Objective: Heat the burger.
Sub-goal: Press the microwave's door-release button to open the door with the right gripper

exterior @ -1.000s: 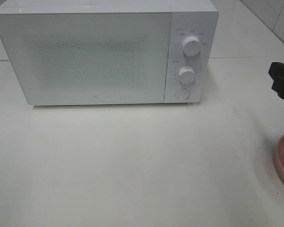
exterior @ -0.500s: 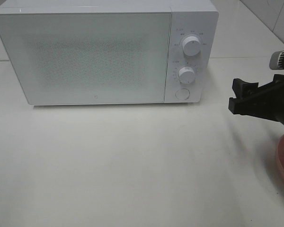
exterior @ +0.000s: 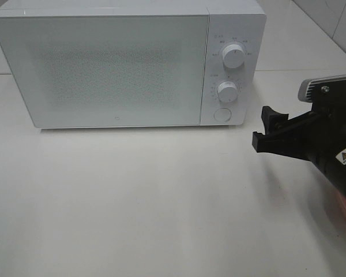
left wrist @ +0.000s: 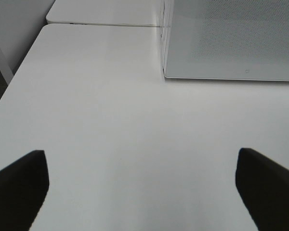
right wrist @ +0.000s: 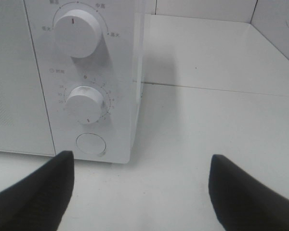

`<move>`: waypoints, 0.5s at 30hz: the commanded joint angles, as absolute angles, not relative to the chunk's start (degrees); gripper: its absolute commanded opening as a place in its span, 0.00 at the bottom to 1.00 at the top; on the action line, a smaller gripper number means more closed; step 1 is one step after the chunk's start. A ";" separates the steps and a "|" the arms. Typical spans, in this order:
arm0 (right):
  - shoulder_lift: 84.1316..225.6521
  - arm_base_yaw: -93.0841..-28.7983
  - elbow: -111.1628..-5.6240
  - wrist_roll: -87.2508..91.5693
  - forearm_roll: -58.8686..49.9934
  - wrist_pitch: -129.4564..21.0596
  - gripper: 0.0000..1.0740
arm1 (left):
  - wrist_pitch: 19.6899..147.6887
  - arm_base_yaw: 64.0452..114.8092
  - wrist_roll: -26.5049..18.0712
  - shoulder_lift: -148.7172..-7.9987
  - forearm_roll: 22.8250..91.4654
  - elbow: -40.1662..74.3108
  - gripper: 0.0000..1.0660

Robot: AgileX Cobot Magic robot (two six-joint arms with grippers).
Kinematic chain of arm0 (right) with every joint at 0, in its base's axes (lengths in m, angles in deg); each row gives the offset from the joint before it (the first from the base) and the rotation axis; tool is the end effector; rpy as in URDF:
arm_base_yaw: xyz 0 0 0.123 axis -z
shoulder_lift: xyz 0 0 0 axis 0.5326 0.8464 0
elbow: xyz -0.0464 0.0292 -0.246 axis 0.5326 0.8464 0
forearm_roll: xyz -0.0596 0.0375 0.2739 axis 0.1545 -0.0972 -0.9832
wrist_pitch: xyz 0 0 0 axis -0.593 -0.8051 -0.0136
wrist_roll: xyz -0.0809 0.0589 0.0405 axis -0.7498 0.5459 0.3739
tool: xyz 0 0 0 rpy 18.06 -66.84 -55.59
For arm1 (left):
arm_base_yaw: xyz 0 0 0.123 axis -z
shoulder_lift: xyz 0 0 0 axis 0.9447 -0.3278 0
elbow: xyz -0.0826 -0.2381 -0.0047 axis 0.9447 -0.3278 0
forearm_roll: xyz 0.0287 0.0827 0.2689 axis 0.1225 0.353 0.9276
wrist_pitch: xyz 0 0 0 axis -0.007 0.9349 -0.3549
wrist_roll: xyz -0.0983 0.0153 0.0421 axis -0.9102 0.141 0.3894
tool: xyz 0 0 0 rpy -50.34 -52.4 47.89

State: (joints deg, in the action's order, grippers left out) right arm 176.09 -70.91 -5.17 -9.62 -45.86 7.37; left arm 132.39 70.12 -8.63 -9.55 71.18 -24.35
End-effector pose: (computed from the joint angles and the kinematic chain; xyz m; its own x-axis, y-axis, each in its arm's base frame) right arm 0.2238 0.0964 0.0941 -0.1707 -0.0604 -0.9835 -0.0292 0.9980 -0.0562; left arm 0.0707 0.0000 0.2877 -0.4328 -0.0217 -0.9012 -0.0122 0.9998 -0.0182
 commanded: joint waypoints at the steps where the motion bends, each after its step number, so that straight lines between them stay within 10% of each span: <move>1: 178.21 -73.49 -7.57 -10.13 -48.21 8.63 0.70 | 131.88 70.29 -8.63 -8.40 71.07 -24.58 0.92; 15: 182.34 -73.55 -11.75 -7.44 -47.70 8.80 0.70 | 131.88 70.29 -8.63 -8.40 71.07 -24.58 0.92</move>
State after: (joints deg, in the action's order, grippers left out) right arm 182.16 -73.43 -11.24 -8.58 -48.15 7.82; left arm 132.39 70.12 -8.63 -9.55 71.18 -24.35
